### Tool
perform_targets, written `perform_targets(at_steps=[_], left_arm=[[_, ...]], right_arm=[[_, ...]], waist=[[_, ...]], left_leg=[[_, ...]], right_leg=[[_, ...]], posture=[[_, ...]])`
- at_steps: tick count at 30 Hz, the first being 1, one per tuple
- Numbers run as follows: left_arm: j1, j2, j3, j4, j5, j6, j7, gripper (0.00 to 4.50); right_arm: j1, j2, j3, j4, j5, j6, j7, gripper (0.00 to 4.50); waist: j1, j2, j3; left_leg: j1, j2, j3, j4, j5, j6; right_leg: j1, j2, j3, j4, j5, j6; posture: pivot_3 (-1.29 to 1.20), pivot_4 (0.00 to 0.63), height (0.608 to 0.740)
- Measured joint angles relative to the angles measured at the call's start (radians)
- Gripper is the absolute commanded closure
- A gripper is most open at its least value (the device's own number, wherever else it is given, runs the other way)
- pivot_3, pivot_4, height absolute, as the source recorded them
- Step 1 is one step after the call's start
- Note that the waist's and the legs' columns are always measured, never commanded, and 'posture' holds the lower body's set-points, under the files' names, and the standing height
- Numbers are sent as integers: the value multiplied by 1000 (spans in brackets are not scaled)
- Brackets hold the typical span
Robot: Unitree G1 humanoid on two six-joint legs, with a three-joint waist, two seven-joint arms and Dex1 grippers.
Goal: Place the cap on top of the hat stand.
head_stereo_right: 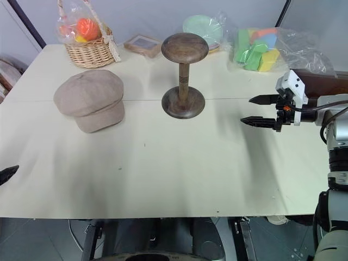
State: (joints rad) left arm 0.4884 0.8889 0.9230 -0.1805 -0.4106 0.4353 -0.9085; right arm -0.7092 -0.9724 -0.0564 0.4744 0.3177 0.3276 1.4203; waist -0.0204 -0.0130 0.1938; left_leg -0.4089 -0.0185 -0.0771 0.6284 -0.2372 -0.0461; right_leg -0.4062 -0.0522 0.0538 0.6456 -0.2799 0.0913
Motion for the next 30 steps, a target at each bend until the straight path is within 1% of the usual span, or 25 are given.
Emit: perform_targets(at_steps=[4, 8, 10, 12, 14, 16, 17, 18, 19, 21, 23, 24, 25, 28, 30], left_arm=[[-15, 0, 0, 0, 6, 0, -2, 0], [-64, 2, -4, 1, 13, -4, 21, 0], [-98, 3, -14, -2, 19, -5, 38, 0], [-133, 4, -53, -33, 28, -11, 50, 0], [-180, 17, -142, -96, 66, -35, 76, 0], [-224, 52, -264, -165, 145, -87, 108, 0], [-267, 68, -351, -199, 206, -121, 136, 0], [-287, 69, -393, -215, 231, -134, 151, 0], [-346, 67, -483, -228, 279, -145, 178, 0], [-428, 48, -623, -231, 357, -149, 220, 0], [-504, 7, -756, -222, 440, -159, 266, 0], [-529, -9, -803, -213, 481, -166, 290, 0], [-570, -35, -869, -183, 560, -172, 340, 0], [-629, -73, -1001, -84, 746, -180, 443, 0], [-661, -109, -1048, -25, 813, -179, 486, 0]], right_arm=[[0, 0, 0, 6, -1, -11, -1, 64], [0, 2, 0, 14, -5, -42, -16, 64], [0, 4, -2, 17, -10, -52, -30, 64], [-1, 7, -6, 17, -10, -51, -46, 64], [7, 4, -11, -32, -1, -32, -50, 64], [34, -3, -27, -146, 20, -3, -55, 64], [65, -13, -42, -233, 38, 20, -63, 64], [76, -15, -46, -278, 49, 35, -67, 64], [115, -26, -65, -360, 72, 71, -78, 64], [155, -32, -89, -485, 117, 136, -99, 64], [187, -38, -124, -598, 169, 203, -128, 64], [196, -41, -138, -638, 188, 228, -140, 64], [216, -51, -163, -697, 220, 269, -160, 64], [263, -72, -225, -822, 290, 351, -201, 64], [279, -77, -253, -870, 319, 380, -224, 64]], waist=[[0, 0, 0], [1, 0, 0], [1, 0, 0], [2, 0, 0], [6, 0, 0], [8, 0, 0], [10, 1, 0], [8, 1, 0], [8, 1, 0], [8, 1, 0], [5, 1, 0], [3, 1, 0], [6, 1, 0], [6, 1, 0], [7, 0, 0]], left_leg=[[0, 0, 0, 0, 0, 0], [0, 0, 0, 0, 0, 0], [0, 0, 0, 0, 0, 0], [0, 0, 0, 1, 0, 0], [0, -1, 0, 1, 0, 0], [0, -1, 0, 1, 0, 0], [0, -1, -1, 1, 0, 0], [0, -1, -1, 1, 0, 0], [0, -1, -1, 0, 0, 0], [0, -1, -1, 1, 0, 0], [0, -1, -1, 1, 0, 0], [0, 0, -1, 1, 0, 0], [0, -1, -1, 1, 0, 0], [0, -1, 0, 2, 0, 0], [0, -1, 0, 3, 0, 0]], right_leg=[[0, 0, 0, 0, 0, 0], [0, 0, 0, 0, 0, 0], [0, 1, 0, 1, 0, 1], [1, 1, 0, 1, 0, 1], [1, 0, 0, 1, 2, 3], [1, 1, 0, 2, 2, 4], [1, 1, 0, 2, 2, 4], [1, 2, 0, 2, 2, 4], [1, 2, 0, 2, 2, 5], [1, 3, 0, 3, 3, 5], [1, 4, 0, 3, 3, 6], [1, 4, 0, 4, 3, 6], [1, 4, 0, 4, 3, 6], [1, 5, -1, 4, 3, 6], [1, 5, -1, 4, 3, 6]], posture=[[0, 150, 740], [0, 150, 740], [0, 150, 740], [0, 150, 740], [0, 150, 740], [0, 150, 740], [0, 150, 740], [0, 150, 740], [0, 150, 740], [0, 150, 740], [0, 150, 740], [0, 150, 740], [0, 150, 740], [0, 150, 740], [0, 150, 740]])
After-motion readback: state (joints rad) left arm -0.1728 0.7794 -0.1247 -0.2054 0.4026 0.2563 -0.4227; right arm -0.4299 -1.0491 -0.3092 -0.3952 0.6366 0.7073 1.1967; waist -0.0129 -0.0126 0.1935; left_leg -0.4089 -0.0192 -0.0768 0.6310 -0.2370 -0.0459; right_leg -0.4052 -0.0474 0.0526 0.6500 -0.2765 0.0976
